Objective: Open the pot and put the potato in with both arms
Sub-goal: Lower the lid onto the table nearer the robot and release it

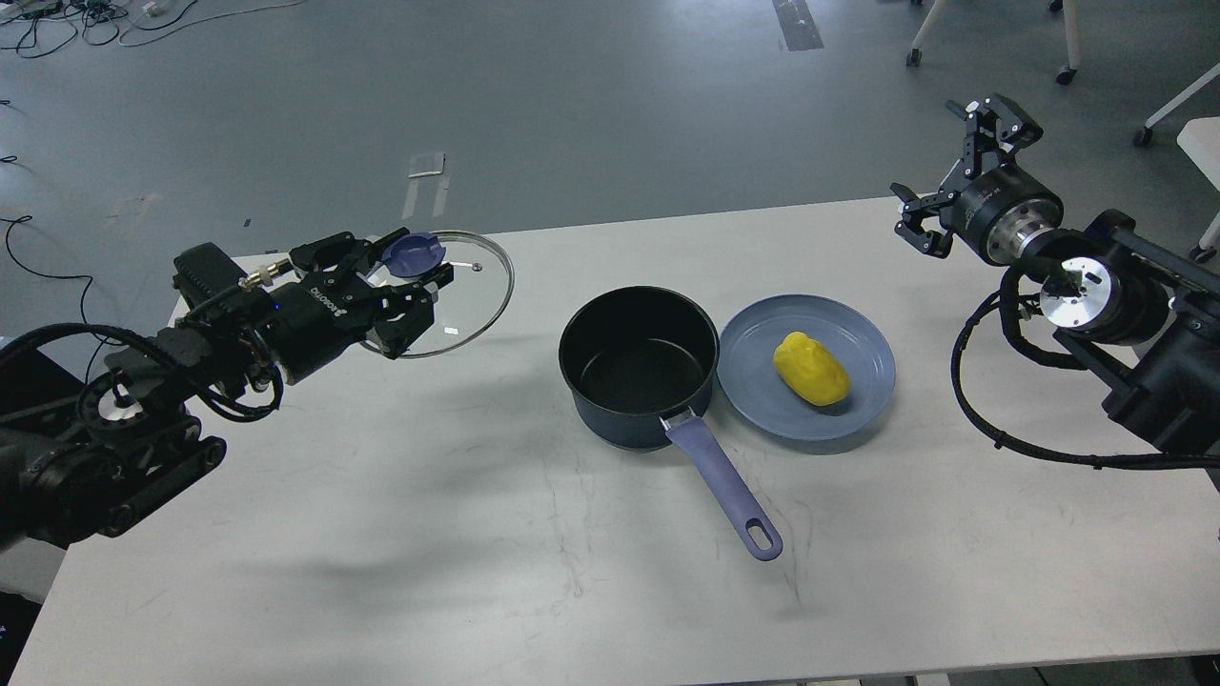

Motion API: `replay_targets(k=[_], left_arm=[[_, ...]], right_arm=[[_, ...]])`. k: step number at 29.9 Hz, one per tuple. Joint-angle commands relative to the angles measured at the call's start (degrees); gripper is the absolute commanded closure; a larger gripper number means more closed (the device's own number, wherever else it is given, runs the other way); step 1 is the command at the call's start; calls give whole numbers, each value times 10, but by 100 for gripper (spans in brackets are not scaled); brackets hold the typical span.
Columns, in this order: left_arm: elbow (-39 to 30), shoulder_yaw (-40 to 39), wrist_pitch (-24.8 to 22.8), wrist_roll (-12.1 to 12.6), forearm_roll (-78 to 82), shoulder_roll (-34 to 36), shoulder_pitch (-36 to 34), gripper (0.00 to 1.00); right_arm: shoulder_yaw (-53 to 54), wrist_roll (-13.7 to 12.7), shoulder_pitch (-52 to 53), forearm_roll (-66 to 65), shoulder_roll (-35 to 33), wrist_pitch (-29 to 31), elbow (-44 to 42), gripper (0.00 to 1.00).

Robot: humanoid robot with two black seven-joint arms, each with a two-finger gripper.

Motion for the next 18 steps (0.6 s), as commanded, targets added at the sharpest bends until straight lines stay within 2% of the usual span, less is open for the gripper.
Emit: replay_targets(k=[1, 18], left_arm=[[6, -1, 0, 0, -1, -1, 18, 69], [74, -1, 0, 0, -3, -16, 109, 69]], right_arm=[[0, 0, 1, 0, -3, 0, 1, 0], [-3, -1, -1, 0, -11, 0, 2, 0]])
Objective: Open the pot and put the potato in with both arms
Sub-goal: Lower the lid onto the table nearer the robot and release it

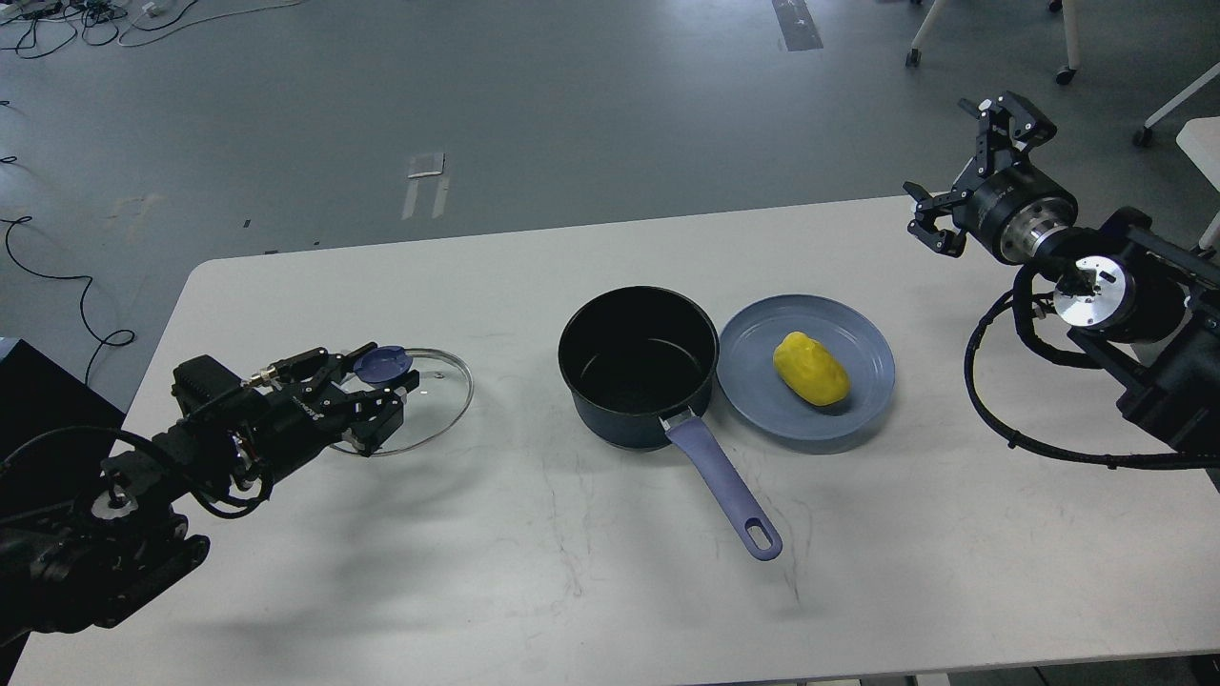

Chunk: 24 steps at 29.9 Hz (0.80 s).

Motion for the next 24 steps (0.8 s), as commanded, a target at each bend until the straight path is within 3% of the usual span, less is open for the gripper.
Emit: replay_targets(k=[1, 12, 14, 17, 18, 19, 20, 24], left_arm=[[17, 0, 0, 0, -1, -10, 12, 69], [19, 0, 0, 0, -6, -22, 45, 64], [20, 0, 0, 0, -7, -22, 48, 58], [20, 1, 0, 0, -33, -23, 48, 30], [20, 1, 0, 0, -47, -23, 48, 14], [20, 1, 0, 0, -52, -23, 48, 8], [20, 1, 0, 0, -58, -24, 48, 3], [20, 5, 0, 0, -60, -23, 48, 3]], right_arm=[[0, 0, 0, 0, 0, 0, -1, 0], [1, 0, 0, 0, -1, 0, -2, 0], [1, 0, 0, 0, -1, 0, -2, 0], [1, 0, -1, 0, -1, 0, -2, 0], [1, 0, 0, 0, -1, 0, -2, 0], [1, 0, 0, 0, -1, 0, -2, 0], [2, 0, 0, 0, -1, 0, -2, 0], [2, 0, 0, 0, -1, 1, -2, 0]])
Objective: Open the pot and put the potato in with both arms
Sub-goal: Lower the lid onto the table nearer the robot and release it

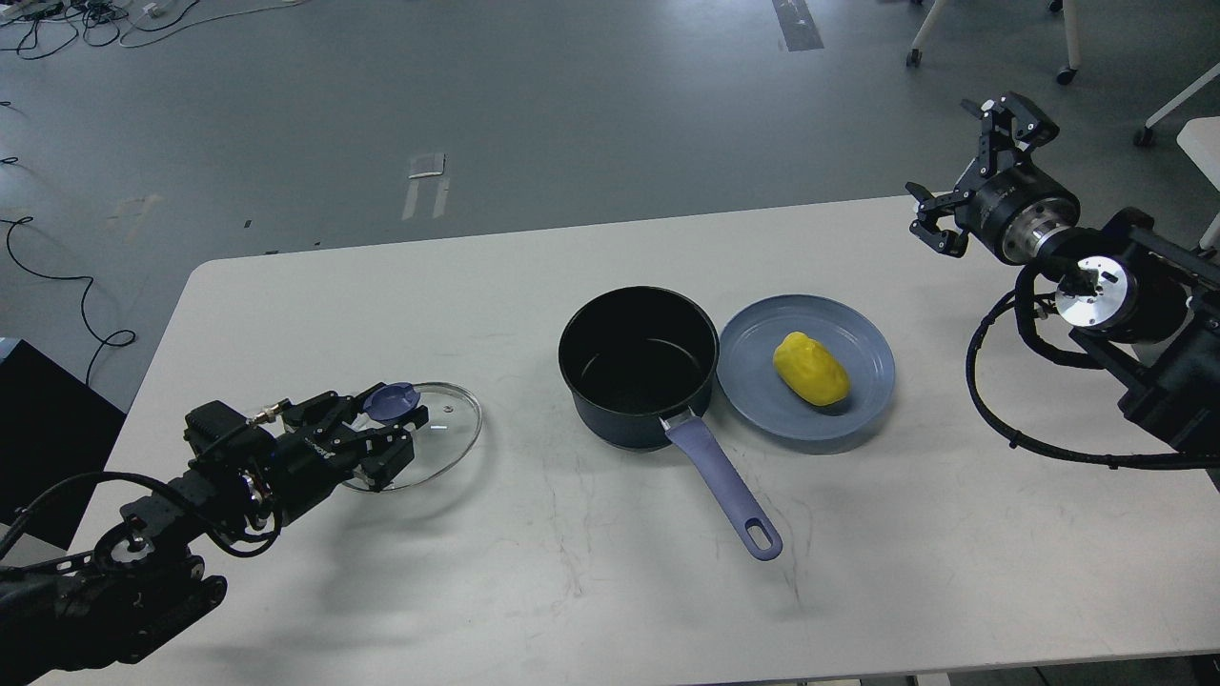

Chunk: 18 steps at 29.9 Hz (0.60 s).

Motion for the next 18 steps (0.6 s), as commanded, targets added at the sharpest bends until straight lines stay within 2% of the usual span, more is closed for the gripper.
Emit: replay_targets(k=[1, 18], left_arm=[[-1, 4, 1, 0, -2, 1, 0, 3], [-13, -1, 1, 0, -12, 5, -4, 2]], right_arm=[[0, 0, 1, 0, -1, 1, 0, 0], [1, 1, -7, 0, -10, 1, 0, 0]])
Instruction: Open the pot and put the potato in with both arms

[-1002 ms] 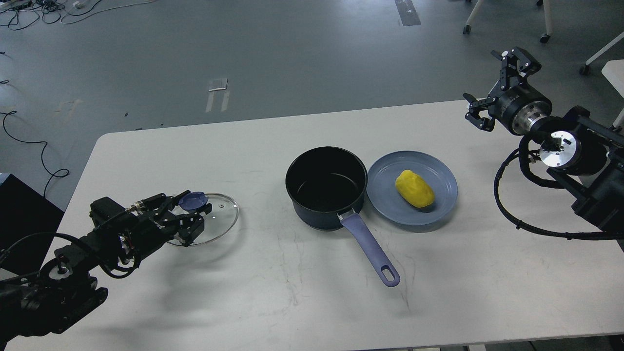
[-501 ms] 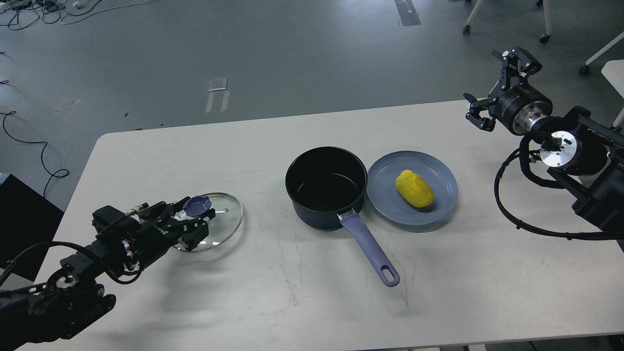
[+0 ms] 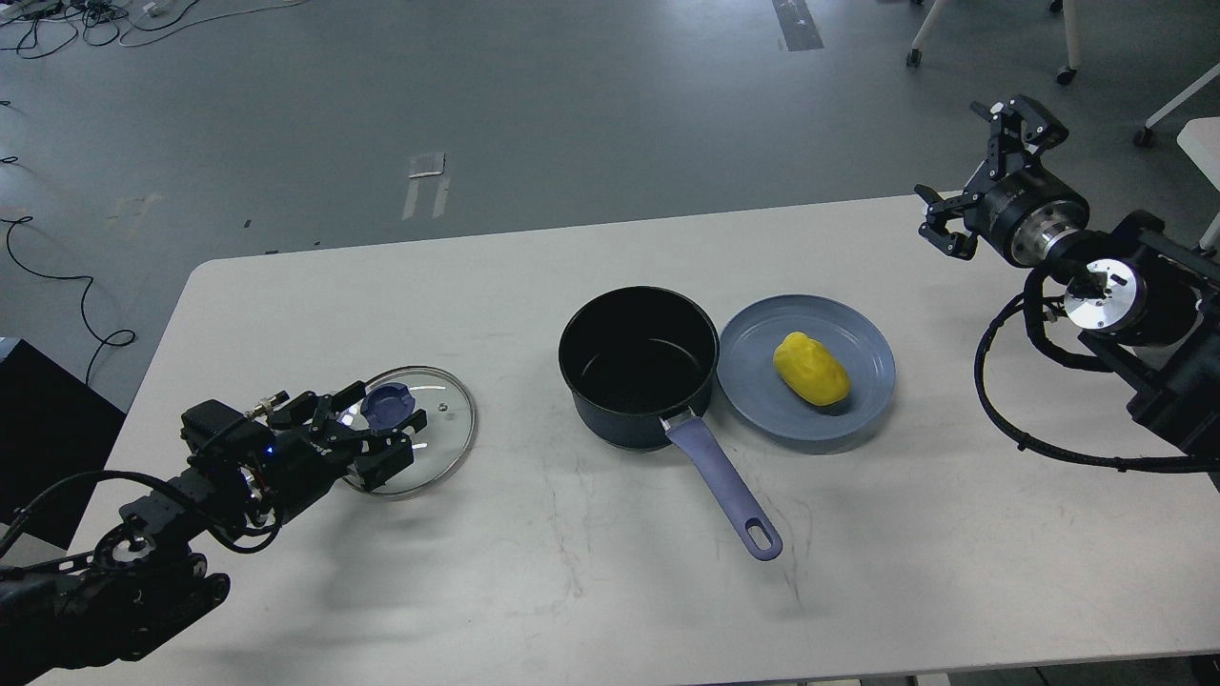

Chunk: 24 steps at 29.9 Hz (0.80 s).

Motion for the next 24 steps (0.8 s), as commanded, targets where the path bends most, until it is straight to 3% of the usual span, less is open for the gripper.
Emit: replay_targets(k=[1, 7, 14, 18, 20, 22, 24], left_arm=[[0, -3, 0, 0, -4, 4, -4, 2], [-10, -2, 0, 0, -105, 10, -32, 2], [-91, -5, 0, 0, -206, 66, -121, 2], [-142, -44, 0, 0, -334, 89, -168, 2], [-144, -78, -66, 0, -416, 84, -174, 2], [-134, -117, -186, 0, -514, 76, -177, 2], [-119, -150, -266, 0, -583, 60, -178, 2]], right_arm=[[0, 1, -1, 0, -1, 0, 1, 0], [0, 1, 0, 0, 0, 2, 3, 0], [-1, 1, 8, 0, -1, 1, 6, 0], [-3, 0, 15, -3, -2, 4, 8, 0], [-3, -1, 28, -4, -3, 4, 8, 0], [-10, -1, 45, -6, -3, 6, 8, 0], [-24, -1, 56, -8, -6, 8, 9, 0]])
